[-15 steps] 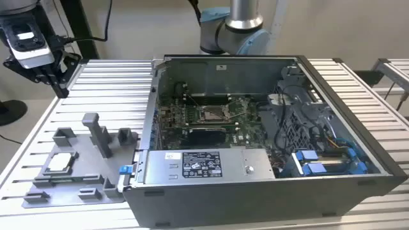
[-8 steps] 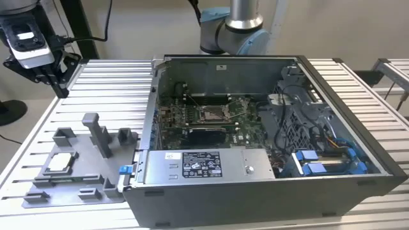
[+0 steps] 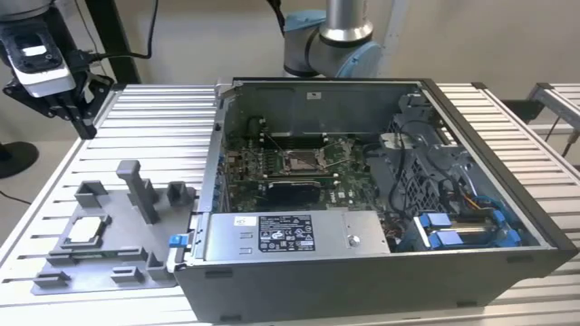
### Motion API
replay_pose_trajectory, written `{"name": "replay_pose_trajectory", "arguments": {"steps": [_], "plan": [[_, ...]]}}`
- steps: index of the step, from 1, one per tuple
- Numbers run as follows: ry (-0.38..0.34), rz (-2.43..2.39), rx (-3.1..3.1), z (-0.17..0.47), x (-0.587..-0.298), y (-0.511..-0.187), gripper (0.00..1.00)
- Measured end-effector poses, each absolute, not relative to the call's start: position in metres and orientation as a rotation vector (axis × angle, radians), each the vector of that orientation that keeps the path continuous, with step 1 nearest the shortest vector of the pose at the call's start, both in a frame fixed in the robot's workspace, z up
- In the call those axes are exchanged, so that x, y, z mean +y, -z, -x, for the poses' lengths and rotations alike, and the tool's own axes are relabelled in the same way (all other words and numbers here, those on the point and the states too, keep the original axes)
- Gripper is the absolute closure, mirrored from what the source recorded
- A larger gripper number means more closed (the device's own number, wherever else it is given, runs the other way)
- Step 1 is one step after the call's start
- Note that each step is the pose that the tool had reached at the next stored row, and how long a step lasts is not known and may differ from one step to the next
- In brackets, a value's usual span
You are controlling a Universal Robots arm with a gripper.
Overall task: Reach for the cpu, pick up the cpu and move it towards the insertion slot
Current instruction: 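Reach for the cpu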
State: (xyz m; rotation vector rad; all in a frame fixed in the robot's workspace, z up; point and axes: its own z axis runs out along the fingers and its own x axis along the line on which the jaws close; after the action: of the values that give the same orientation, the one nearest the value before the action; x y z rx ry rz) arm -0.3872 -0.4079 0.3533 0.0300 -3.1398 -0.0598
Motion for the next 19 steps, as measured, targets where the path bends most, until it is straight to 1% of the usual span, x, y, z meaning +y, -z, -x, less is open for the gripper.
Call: {"name": "replay_pose_trajectory", "arguments": {"steps": [4, 14, 19], "plan": [[0.06, -0.03, -3.14, 0.396, -0.415, -0.353, 1.0], [0.06, -0.03, -3.14, 0.41, -0.45, -0.35, 1.0], [0.06, -0.03, -3.14, 0.424, -0.457, -0.349, 1.0]]}}
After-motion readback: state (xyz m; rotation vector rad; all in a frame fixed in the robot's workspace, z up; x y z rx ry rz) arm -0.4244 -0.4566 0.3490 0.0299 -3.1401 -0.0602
